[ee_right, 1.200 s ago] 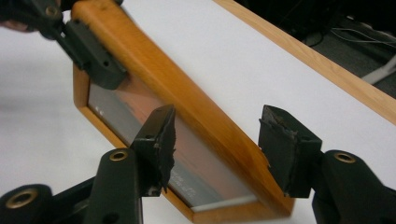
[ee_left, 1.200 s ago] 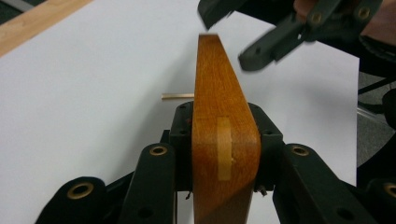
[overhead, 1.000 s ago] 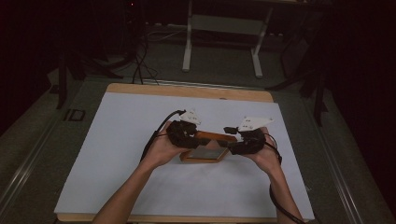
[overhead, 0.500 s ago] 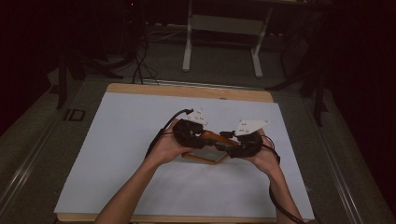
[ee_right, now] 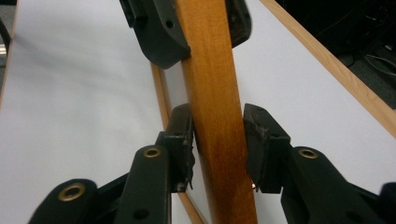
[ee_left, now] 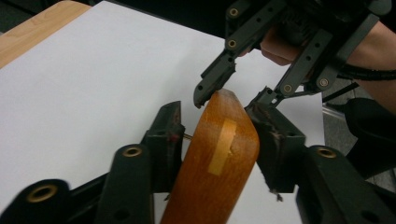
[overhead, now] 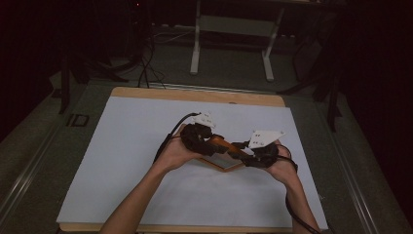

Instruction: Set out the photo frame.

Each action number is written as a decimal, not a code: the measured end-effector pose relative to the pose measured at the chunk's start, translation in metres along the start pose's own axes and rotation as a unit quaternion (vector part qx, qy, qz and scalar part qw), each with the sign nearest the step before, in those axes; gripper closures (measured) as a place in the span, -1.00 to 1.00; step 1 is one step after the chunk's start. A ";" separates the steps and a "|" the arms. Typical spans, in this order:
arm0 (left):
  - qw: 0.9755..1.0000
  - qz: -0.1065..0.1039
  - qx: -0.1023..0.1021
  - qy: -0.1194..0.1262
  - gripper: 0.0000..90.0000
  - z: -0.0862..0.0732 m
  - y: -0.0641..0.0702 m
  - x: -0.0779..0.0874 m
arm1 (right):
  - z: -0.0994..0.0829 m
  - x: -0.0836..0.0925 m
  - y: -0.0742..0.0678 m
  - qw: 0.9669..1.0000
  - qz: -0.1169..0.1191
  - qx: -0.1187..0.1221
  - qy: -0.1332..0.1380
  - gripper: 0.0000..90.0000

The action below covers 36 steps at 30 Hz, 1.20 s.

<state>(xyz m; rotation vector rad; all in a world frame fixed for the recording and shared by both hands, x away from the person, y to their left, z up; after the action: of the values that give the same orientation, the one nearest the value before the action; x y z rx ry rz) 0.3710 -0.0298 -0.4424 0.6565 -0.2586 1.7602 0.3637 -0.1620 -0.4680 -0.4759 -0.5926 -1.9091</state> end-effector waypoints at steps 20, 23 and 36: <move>0.997 0.040 0.048 0.051 -0.15 -0.033 -0.026 0.022 | -0.014 0.013 0.003 1.000 -0.007 -0.013 0.009 0.52; 0.996 0.038 0.055 0.055 -0.15 -0.040 -0.028 0.020 | -0.017 0.015 0.004 1.000 -0.009 -0.017 0.011 0.52; 0.995 0.025 0.076 0.058 -0.11 -0.062 -0.033 -0.010 | -0.029 0.023 0.006 0.999 -0.018 -0.036 0.022 0.52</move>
<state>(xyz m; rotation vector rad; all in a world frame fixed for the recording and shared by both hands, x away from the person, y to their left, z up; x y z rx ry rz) 0.3850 0.0022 -0.5044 0.6594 -0.0617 1.8723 0.3592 -0.1977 -0.4767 -0.4716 -0.5090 -1.9749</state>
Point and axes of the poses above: each handheld gripper's, and its own axes: x roughly backward along the jaws, z roughly out of its top, y roughly to its right, the point moved 7 cm from there along -x, roughly forward along the jaws, and after that the axes turned 2 degrees about -z, right-handed, at the moved point
